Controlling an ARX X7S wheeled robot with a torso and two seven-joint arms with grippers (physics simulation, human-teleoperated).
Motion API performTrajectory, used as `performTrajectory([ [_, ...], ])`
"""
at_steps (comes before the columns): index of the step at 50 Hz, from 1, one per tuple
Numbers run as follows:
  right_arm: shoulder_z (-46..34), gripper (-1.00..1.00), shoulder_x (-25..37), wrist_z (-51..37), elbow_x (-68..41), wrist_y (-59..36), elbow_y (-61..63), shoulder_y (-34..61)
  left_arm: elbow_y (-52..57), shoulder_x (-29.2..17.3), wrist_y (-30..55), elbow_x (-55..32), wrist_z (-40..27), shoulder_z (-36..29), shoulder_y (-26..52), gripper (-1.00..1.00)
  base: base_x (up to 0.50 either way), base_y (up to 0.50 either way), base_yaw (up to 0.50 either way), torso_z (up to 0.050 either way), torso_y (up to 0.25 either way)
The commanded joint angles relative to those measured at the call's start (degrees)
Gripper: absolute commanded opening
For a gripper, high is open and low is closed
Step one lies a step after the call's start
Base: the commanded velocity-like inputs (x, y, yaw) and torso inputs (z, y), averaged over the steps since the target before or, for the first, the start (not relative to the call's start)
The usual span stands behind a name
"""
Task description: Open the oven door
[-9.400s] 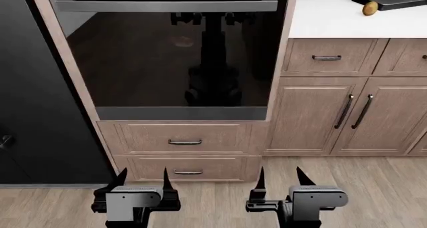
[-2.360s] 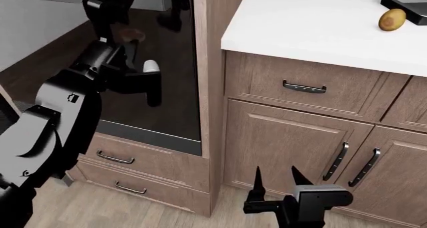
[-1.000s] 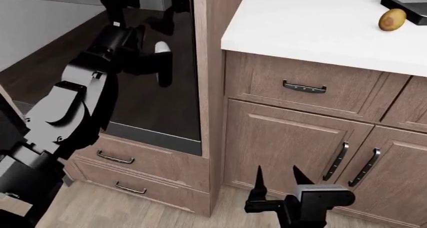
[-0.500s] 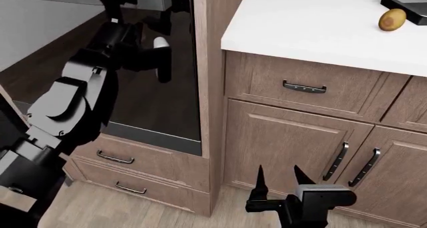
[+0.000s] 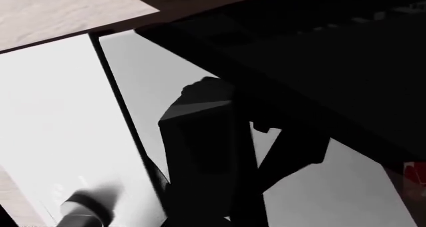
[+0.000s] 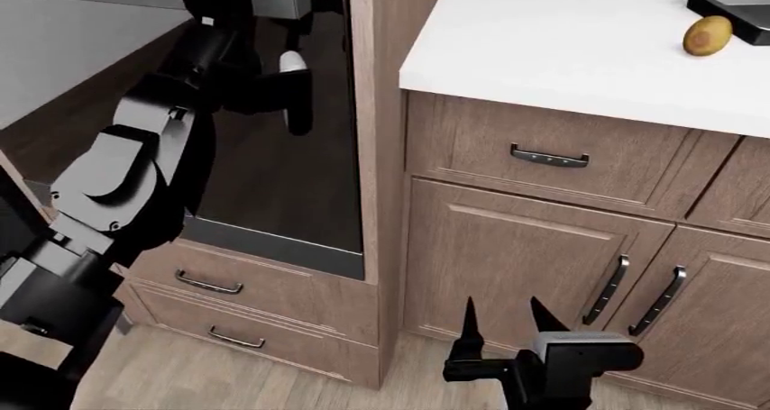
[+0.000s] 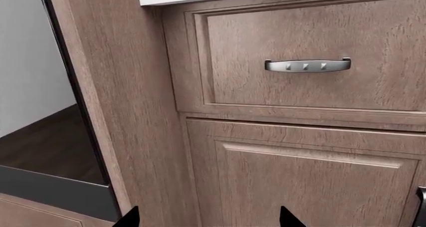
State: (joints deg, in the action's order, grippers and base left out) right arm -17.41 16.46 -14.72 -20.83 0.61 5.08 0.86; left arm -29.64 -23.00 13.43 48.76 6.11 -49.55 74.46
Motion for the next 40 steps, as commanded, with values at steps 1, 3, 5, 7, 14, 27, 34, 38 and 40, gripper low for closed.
performTrajectory([
  [1, -0.2, 1.0, 0.1, -0.1, -0.1, 0.1, 0.0, 0.0, 0.0, 0.6, -0.2, -1.3, 1.0, -0.4, 0.2, -1.0, 0.01, 0.0, 0.0, 0.0, 0.0],
  [3, -0.3, 1.0, 0.1, -0.1, -0.1, 0.3, -0.1, 0.1, 0.1, 0.6, -0.1, -1.4, 1.0, -0.4, 0.2, -1.0, 0.0, 0.0, 0.0, 0.0, -0.005],
  [5, -0.3, 1.0, 0.1, -0.1, -0.1, 0.3, -0.2, 0.1, 0.3, 0.5, -0.1, -1.5, 1.1, -0.3, 0.2, -1.0, 0.01, 0.0, 0.0, 0.0, 0.0],
  [7, -0.3, 1.0, 0.1, -0.1, -0.1, 0.4, -0.3, 0.1, 0.3, 0.5, -0.1, -1.5, 1.0, -0.2, 0.3, -1.0, 0.0, 0.0, 0.0, 0.0, 0.0],
  [14, -0.4, 1.0, 0.2, -0.2, -0.1, 0.5, -0.5, 0.2, 0.2, 0.4, -0.1, -1.6, 0.4, 0.0, 0.7, -1.0, 0.0, 0.0, 0.0, 0.0, -0.001],
  [27, -1.0, 1.0, 0.3, -0.5, 0.0, 0.4, -0.3, 0.2, 5.6, -1.6, 2.6, -1.4, -1.7, 2.8, -0.3, -1.0, 0.0, 0.0, 0.0, 0.0, 0.0],
  [34, -1.1, 1.0, 0.3, -0.5, 0.1, 0.5, -0.6, 0.3, 8.6, -2.8, 3.8, -1.2, -2.4, 3.9, -1.3, -1.0, 0.0, 0.0, 0.0, 0.0, 0.0],
  [38, -1.1, 1.0, 0.4, -0.6, 0.1, 0.6, -0.6, 0.3, 9.4, -3.1, 4.1, -1.3, -2.8, 4.3, -1.8, -1.0, 0.0, 0.0, 0.0, 0.0, 0.0],
  [40, -1.2, 1.0, 0.4, -0.7, 0.0, 0.5, -0.4, 0.3, 9.8, -3.3, 4.4, -1.3, -3.1, 4.6, -1.9, -1.0, 0.0, 0.0, 0.0, 0.0, 0.0],
])
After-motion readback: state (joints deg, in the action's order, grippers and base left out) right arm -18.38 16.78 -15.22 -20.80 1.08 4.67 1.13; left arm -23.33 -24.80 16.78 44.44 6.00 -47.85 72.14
